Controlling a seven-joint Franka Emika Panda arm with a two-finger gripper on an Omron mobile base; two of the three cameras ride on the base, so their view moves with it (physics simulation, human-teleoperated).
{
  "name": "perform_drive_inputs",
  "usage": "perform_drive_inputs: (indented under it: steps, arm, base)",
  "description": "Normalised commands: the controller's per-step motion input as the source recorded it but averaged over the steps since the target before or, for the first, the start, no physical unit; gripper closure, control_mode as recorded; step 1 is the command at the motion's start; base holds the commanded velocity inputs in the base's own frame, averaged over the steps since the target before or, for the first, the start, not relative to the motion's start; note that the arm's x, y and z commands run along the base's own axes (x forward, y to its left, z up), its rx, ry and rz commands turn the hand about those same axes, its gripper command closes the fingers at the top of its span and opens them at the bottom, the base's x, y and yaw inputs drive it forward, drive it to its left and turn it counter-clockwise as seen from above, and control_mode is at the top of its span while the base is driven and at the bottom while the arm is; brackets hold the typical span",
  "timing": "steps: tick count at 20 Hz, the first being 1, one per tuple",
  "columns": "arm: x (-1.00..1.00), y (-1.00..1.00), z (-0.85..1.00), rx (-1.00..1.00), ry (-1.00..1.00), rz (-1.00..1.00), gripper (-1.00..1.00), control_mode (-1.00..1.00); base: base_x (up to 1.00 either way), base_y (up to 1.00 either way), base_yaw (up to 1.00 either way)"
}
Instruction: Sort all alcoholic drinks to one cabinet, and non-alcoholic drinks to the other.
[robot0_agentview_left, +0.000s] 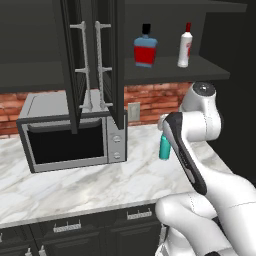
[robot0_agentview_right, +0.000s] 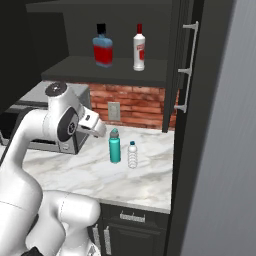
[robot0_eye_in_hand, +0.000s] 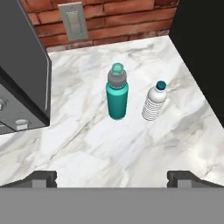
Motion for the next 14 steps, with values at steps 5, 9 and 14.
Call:
perform_drive_inputs:
  steps: [5, 9, 14]
  arm:
    - [0.33, 0.0, -0.43, 0.0, 0.0, -0.01, -1.0, -1.0]
    - [0.31, -0.07, -0.36, 0.0, 0.0, -0.01, -1.0, -1.0]
    - [0.29, -0.12, -0.29, 0.0, 0.0, -0.02, -1.0, -1.0]
  base:
    - [0.0, 0.0, 0.0]
    - [0.0, 0.0, 0.0]
    - [0.0, 0.0, 0.0]
